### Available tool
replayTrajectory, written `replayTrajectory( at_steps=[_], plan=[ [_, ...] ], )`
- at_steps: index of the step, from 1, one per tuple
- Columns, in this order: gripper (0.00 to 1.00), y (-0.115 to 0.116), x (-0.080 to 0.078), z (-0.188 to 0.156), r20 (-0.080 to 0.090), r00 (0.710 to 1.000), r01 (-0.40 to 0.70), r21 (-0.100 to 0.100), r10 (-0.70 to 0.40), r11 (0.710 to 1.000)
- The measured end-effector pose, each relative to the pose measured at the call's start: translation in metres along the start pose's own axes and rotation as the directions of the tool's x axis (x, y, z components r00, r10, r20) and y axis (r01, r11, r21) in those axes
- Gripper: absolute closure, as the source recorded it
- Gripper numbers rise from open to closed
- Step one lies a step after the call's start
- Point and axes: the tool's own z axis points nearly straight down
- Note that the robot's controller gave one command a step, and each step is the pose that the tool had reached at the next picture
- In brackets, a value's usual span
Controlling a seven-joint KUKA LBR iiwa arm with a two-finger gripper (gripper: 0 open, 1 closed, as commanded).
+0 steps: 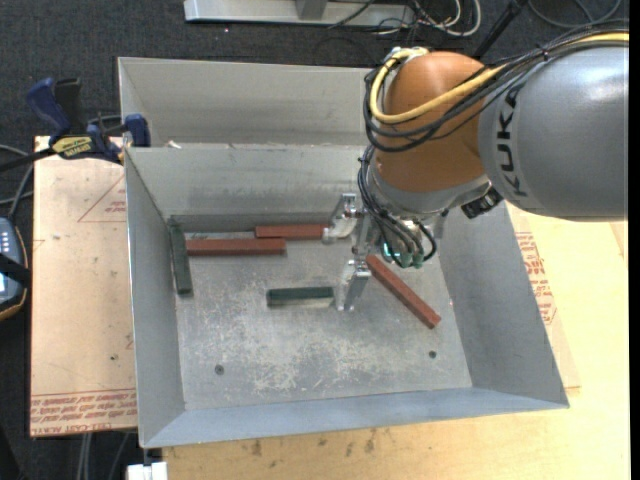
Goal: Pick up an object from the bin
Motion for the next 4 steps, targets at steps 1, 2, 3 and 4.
replayTrajectory(
  at_steps=[1,2,3,4],
  plan=[
    [0.00,0.000,-0.002,-0.004,0.008,1.000,-0.002,0.000,0.002,1.000],
    [1.00,0.013,-0.017,0.119,0.021,0.998,0.055,-0.002,-0.055,0.999],
    [1.00,0.013,-0.017,0.119,0.021,0.998,0.055,-0.002,-0.054,0.999],
    [1.00,0.012,-0.012,0.085,0.007,0.998,0.059,0.000,-0.059,0.998]
  ],
)
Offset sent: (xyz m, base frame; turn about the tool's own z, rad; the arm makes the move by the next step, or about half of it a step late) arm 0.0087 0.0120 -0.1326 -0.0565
